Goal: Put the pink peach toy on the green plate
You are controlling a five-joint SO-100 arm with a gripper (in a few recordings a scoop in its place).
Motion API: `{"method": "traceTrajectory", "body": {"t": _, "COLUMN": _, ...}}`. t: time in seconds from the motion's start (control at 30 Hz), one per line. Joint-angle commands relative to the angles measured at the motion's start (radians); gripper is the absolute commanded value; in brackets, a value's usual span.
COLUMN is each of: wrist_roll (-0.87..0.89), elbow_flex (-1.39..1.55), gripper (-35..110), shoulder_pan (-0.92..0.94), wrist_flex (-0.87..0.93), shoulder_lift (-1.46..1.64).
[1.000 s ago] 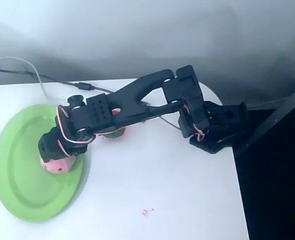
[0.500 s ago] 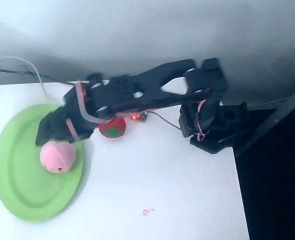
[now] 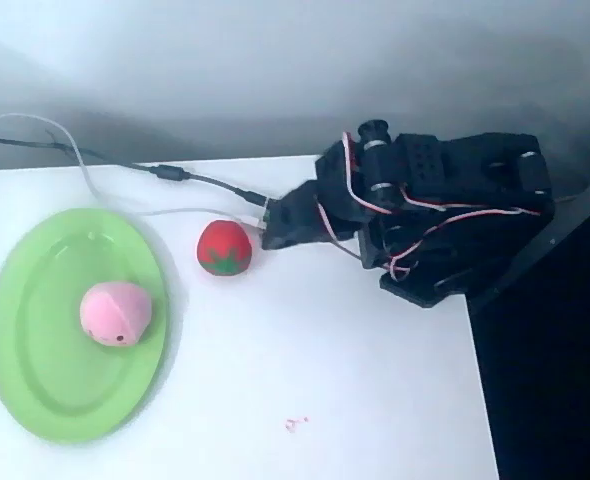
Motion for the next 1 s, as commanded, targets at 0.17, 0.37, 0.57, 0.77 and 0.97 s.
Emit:
{"method": "traceTrajectory", "body": {"t": 0.17, "wrist_roll": 0.003, "elbow_flex": 0.342, "gripper": 0, "shoulder_pan": -0.041, "wrist_flex": 0.0, "shoulder_lift": 0.253}}
{"method": "traceTrajectory", "body": {"t": 0.37, "wrist_roll": -0.043, "elbow_flex": 0.518, "gripper": 0, "shoulder_pan": -0.009, "wrist_flex": -0.13, "shoulder_lift": 0.328}}
{"method": "traceTrajectory", "body": {"t": 0.57, "wrist_roll": -0.124, "elbow_flex": 0.555, "gripper": 0, "shoulder_pan": 0.0, "wrist_flex": -0.035, "shoulder_lift": 0.333}}
{"method": "traceTrajectory", "body": {"t": 0.77, "wrist_roll": -0.16, "elbow_flex": 0.555, "gripper": 0, "shoulder_pan": -0.008, "wrist_flex": 0.058, "shoulder_lift": 0.334}}
{"method": "traceTrajectory", "body": {"t": 0.97, "wrist_roll": -0.163, "elbow_flex": 0.557, "gripper": 0, "shoulder_pan": -0.009, "wrist_flex": 0.058, "shoulder_lift": 0.334}}
